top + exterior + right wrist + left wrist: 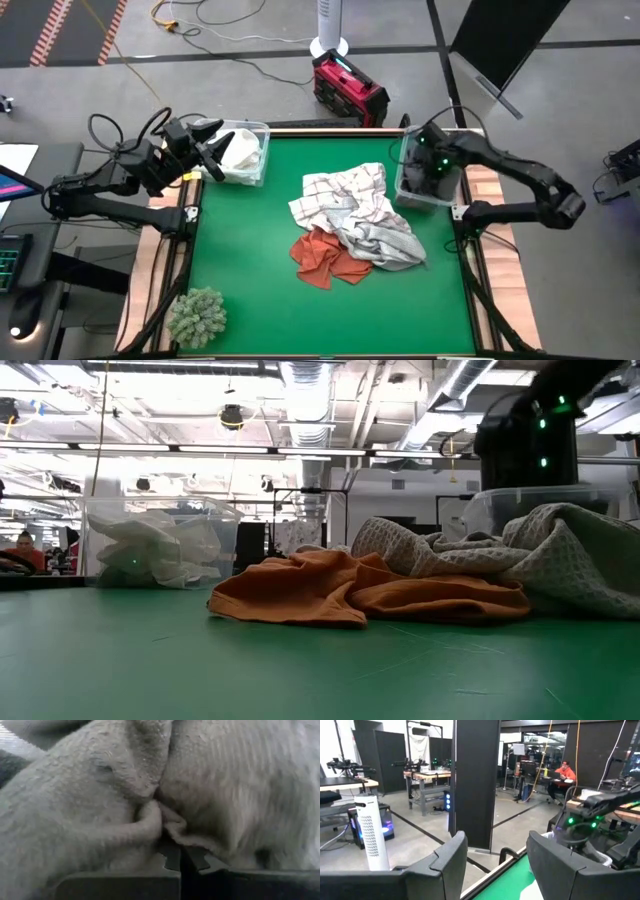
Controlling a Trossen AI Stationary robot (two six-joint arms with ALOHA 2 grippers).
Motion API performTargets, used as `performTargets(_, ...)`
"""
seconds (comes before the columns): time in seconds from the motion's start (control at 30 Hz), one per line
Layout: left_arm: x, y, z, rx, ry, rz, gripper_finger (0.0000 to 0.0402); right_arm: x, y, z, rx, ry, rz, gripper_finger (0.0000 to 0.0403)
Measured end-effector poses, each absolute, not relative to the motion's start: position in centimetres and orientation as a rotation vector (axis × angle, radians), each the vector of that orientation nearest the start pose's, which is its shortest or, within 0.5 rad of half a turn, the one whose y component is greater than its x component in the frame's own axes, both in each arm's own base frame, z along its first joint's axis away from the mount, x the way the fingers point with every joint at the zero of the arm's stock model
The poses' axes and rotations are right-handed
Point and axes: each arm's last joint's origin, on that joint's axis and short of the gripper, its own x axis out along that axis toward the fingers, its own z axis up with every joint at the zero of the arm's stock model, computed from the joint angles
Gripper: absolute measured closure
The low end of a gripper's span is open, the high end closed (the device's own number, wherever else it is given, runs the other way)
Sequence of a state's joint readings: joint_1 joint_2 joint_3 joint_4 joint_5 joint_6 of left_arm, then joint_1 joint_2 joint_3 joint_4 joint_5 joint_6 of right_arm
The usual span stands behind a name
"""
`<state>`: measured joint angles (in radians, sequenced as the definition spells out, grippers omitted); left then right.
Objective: Sort towels by color in basket
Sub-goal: Put the dark gray towel into the right transparent bin
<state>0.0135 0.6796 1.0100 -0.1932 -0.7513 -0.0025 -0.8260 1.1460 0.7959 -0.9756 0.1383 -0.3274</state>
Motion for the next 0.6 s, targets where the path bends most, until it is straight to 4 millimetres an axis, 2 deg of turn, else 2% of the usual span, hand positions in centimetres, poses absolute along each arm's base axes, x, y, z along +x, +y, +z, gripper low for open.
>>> performTargets(0.17, 11.5, 2.1, 41.8, -0.054, -0.133, 0.765, 0.0207, 11.9, -14.7, 18.4, 0.252, 1.338, -0.563, 0.039)
performTargets(0.27, 11.4, 2.2, 41.8, -0.058, -0.133, 0.776, 0.0207, 11.7, -15.2, 17.5, 0.242, 1.325, -0.572, 0.0381)
performTargets(0.4, 11.4, 2.2, 41.8, -0.061, -0.135, 0.78, 0.0207, 11.8, -15.5, 17.7, 0.218, 1.315, -0.555, 0.0364)
performTargets(0.6, 11.4, 2.2, 41.8, -0.062, -0.135, 0.782, 0.0207, 12.1, -15.7, 20.3, 0.264, 1.31, -0.575, 0.0343)
